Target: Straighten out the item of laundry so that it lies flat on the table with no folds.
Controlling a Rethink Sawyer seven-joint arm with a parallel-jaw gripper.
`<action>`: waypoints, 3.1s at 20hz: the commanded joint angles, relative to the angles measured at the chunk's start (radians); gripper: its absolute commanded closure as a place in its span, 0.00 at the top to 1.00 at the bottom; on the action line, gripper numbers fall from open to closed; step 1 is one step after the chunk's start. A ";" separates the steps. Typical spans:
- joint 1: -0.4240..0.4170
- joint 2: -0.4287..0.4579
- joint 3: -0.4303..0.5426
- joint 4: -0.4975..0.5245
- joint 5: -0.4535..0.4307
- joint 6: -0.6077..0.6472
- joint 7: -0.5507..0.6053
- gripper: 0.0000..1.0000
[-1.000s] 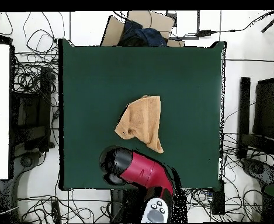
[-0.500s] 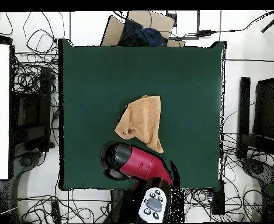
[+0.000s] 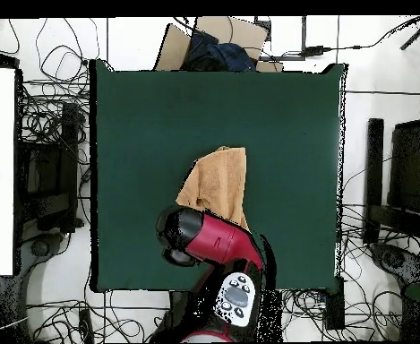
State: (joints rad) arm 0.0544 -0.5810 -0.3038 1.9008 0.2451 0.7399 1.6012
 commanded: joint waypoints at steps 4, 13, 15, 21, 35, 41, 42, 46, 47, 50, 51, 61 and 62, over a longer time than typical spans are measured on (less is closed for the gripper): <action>-0.030 0.098 0.120 -0.155 0.018 0.040 0.164 0.00; -0.036 0.146 0.124 -0.221 0.011 0.041 0.150 0.00; -0.037 0.159 0.124 -0.239 0.012 0.051 0.153 0.00; -0.036 0.160 0.128 -0.234 0.017 0.038 0.156 0.00; 0.026 0.167 0.070 -0.283 -0.008 0.135 0.210 0.00; 0.014 0.197 0.070 -0.347 -0.010 0.186 0.199 0.00; 0.010 0.206 0.073 -0.359 -0.008 0.189 0.198 0.00; 0.001 0.220 0.085 -0.353 0.007 0.149 0.196 0.00; 0.000 0.220 0.088 -0.342 0.011 0.134 0.196 0.00; -0.006 0.230 0.089 -0.355 0.010 0.144 0.190 0.00; -0.008 0.237 0.089 -0.370 0.008 0.151 0.187 0.00; -0.018 0.248 0.095 -0.388 0.009 0.150 0.177 0.00; -0.010 0.249 0.086 -0.399 0.001 0.164 0.179 0.00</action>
State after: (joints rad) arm 0.0544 -0.3470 -0.2928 1.5424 0.2445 0.8555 1.6012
